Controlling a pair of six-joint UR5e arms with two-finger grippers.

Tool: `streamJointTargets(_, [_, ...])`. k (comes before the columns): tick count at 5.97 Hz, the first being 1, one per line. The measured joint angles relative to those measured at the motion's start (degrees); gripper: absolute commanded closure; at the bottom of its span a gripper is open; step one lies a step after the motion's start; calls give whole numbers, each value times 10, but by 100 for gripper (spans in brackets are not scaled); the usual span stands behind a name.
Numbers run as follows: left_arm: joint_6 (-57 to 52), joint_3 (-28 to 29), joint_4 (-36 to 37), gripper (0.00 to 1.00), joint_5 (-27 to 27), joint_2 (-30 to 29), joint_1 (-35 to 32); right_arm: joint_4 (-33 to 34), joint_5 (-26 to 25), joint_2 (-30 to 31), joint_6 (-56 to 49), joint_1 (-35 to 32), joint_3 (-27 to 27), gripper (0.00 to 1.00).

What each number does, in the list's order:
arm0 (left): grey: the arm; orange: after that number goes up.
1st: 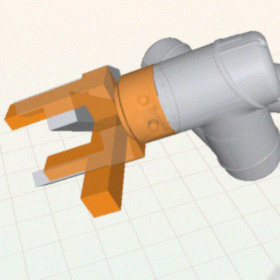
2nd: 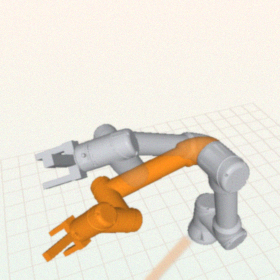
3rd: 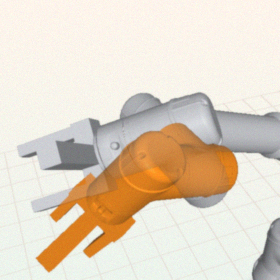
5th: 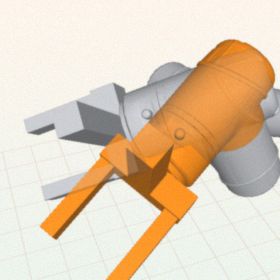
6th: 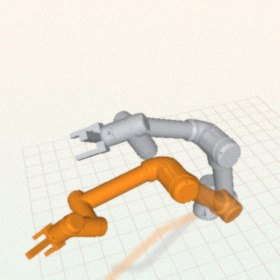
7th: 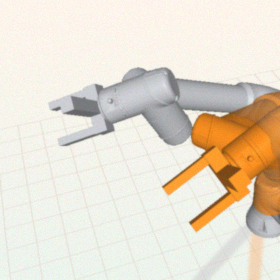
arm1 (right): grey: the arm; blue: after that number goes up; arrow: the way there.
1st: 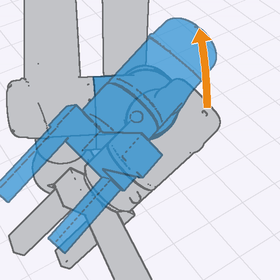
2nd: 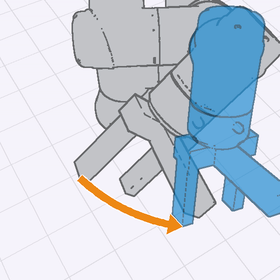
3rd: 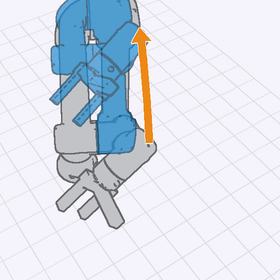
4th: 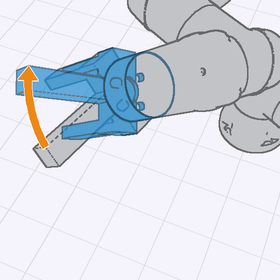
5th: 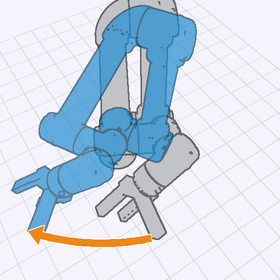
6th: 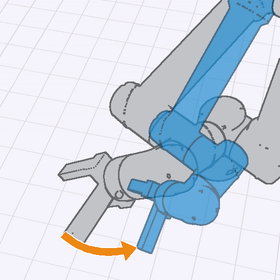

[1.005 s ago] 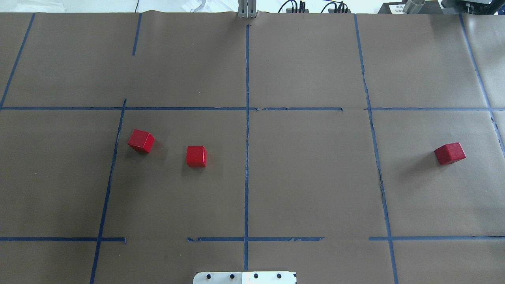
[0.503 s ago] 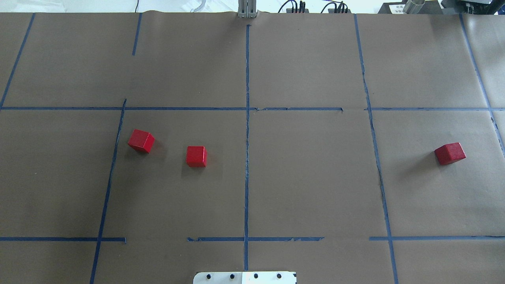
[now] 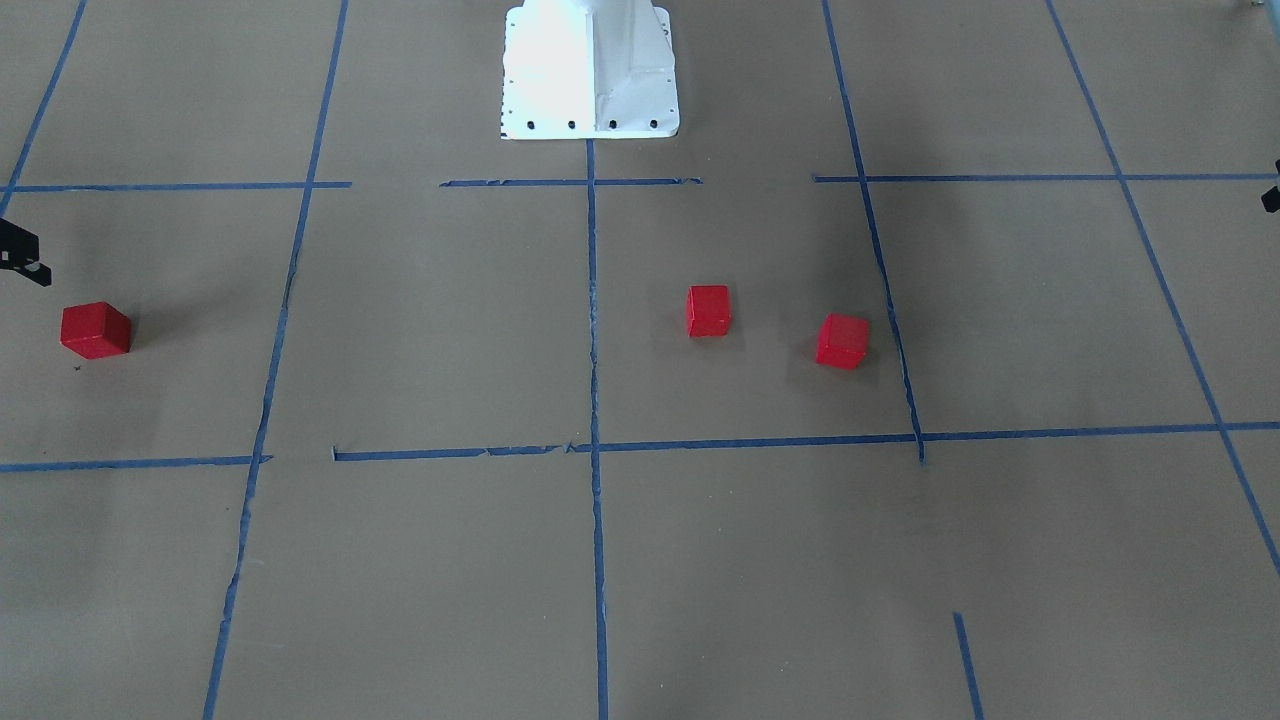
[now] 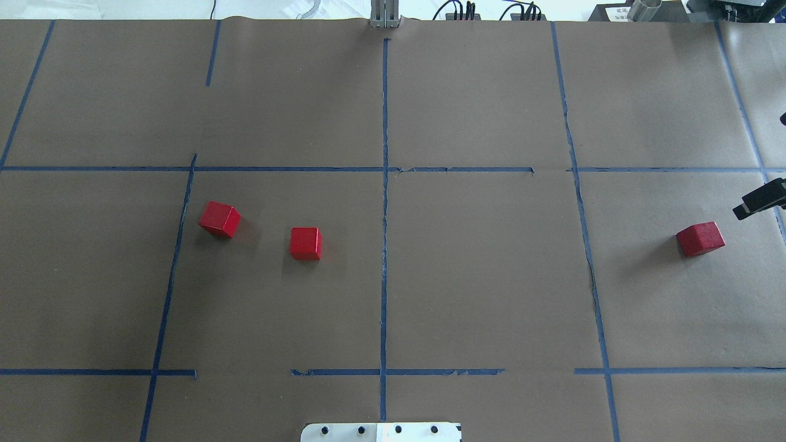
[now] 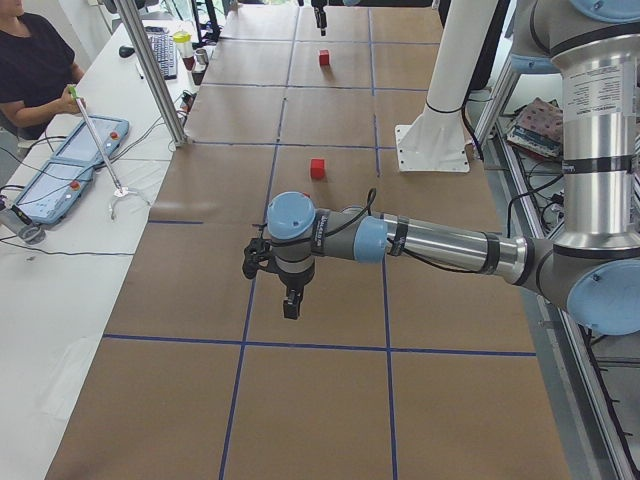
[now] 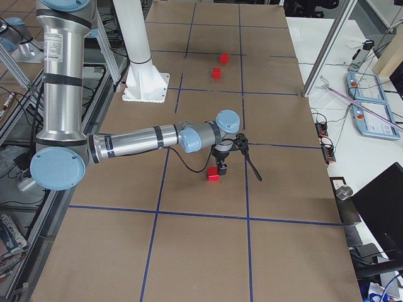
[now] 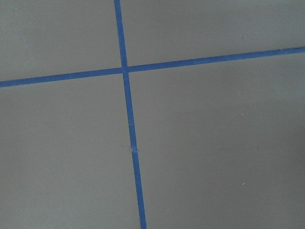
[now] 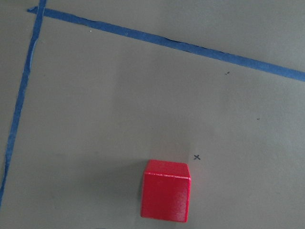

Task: Form red blocks into L shape at center
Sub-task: 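Lower the right gripper onto the lone red cube and close it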

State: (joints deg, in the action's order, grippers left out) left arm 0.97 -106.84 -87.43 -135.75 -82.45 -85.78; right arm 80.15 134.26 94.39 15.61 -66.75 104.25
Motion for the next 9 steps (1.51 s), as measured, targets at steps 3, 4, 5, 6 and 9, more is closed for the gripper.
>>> streamJointTargets(3, [0,0,0,0,0,0,0,-50,-76,-11,65,63,-39,0])
streamJointTargets(4, [0,0,0,0,0,0,0,-51,-79,-14,73,69,-48,0])
streamJointTargets(5, [0,0,0,0,0,0,0,-52,-81,-17,75,75,-51,0])
streamJointTargets(6, [0,-2,0,0,0,0,0,-52,-83,-19,76,83,-54,0])
streamJointTargets(9, [1,-4,0,0,0,0,0,-53,-84,-20,77,92,-77,18])
